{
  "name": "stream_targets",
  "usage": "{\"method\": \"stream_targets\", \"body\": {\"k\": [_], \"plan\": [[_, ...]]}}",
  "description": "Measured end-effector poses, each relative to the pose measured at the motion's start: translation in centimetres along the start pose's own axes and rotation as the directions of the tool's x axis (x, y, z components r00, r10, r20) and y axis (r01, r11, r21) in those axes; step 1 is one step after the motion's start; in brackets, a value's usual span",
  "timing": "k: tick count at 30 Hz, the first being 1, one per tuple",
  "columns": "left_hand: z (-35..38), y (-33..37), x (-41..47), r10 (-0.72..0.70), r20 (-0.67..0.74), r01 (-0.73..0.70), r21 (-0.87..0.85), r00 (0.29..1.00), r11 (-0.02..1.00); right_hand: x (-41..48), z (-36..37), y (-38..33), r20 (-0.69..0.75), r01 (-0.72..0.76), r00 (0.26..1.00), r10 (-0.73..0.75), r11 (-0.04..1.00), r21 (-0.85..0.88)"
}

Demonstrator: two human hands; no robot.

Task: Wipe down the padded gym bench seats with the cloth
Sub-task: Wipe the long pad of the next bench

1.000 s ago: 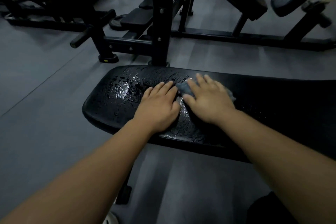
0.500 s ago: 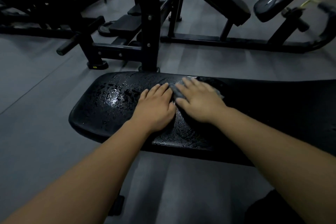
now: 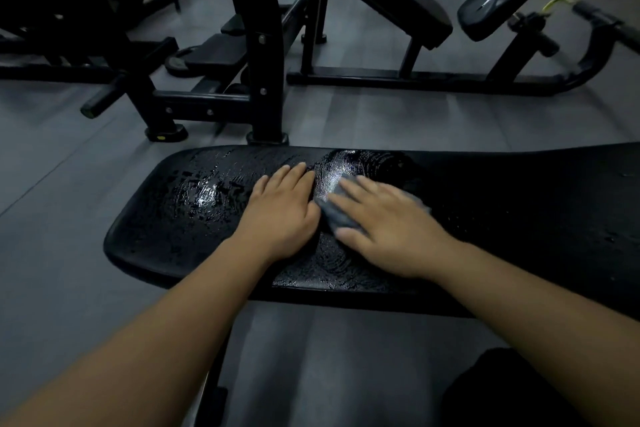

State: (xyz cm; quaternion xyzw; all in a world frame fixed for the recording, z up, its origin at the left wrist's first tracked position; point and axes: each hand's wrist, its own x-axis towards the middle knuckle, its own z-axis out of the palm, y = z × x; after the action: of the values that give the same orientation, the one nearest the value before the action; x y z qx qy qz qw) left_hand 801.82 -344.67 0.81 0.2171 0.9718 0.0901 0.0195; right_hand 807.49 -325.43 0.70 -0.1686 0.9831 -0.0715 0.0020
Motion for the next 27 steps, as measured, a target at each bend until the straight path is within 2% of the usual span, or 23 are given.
{"method": "stream_targets", "body": {"k": [3,6,8,12,14,16,18,19,21,23,25,27], "plan": [[0.1,1.9,-0.5,0.094,0.016,-0.095,0.008,0.995,0.995,0.6,-0.6,4.2,0.036,-0.158,0.986,0.160,0.986,-0.050],[0.6,3.9,-1.0,0.158,0.005,-0.158,-0.016,0.987,0.987,3.7,-0.6,3.4,0.006,-0.314,0.949,0.315,0.948,-0.045],[0.7,4.1,-1.2,0.145,-0.036,-0.147,-0.047,0.989,0.988,2.7,0.0,0.9,-0.010,-0.284,0.959,0.284,0.958,-0.026],[0.5,3.3,-0.9,0.145,-0.044,-0.147,-0.054,0.988,0.988,-5.7,-0.4,-0.4,-0.004,-0.071,0.997,0.071,0.997,0.008],[0.6,3.4,-1.0,0.146,-0.042,-0.147,-0.027,0.988,0.989,-6.6,-0.9,2.1,0.025,-0.109,0.994,0.109,0.994,0.002],[0.7,3.7,-1.1,0.143,-0.034,-0.144,-0.016,0.989,0.989,-5.0,-0.9,3.5,0.011,-0.227,0.974,0.227,0.974,-0.007],[0.8,3.8,-1.2,0.141,-0.036,-0.142,-0.009,0.989,0.990,-3.9,-0.5,1.7,-0.020,-0.305,0.952,0.305,0.952,-0.035],[0.8,3.8,-1.3,0.138,-0.041,-0.138,-0.008,0.990,0.990,-4.3,0.0,0.4,-0.029,-0.269,0.963,0.268,0.962,-0.048],[0.8,3.9,-1.3,0.137,-0.046,-0.137,-0.009,0.990,0.991,-7.1,0.7,-1.6,-0.026,-0.105,0.994,0.104,0.994,-0.027],[0.8,4.4,-1.0,0.155,-0.045,-0.156,-0.018,0.987,0.988,-9.6,0.5,-0.9,-0.008,-0.013,1.000,0.013,1.000,0.017],[1.1,5.4,-0.9,0.208,-0.036,-0.208,-0.014,0.977,0.978,-9.5,-0.3,1.7,-0.009,-0.078,0.997,0.079,0.997,0.026],[1.5,6.3,-0.9,0.232,-0.026,-0.232,-0.010,0.972,0.973,-7.1,-0.6,3.7,-0.036,-0.230,0.973,0.230,0.973,0.003]]}}
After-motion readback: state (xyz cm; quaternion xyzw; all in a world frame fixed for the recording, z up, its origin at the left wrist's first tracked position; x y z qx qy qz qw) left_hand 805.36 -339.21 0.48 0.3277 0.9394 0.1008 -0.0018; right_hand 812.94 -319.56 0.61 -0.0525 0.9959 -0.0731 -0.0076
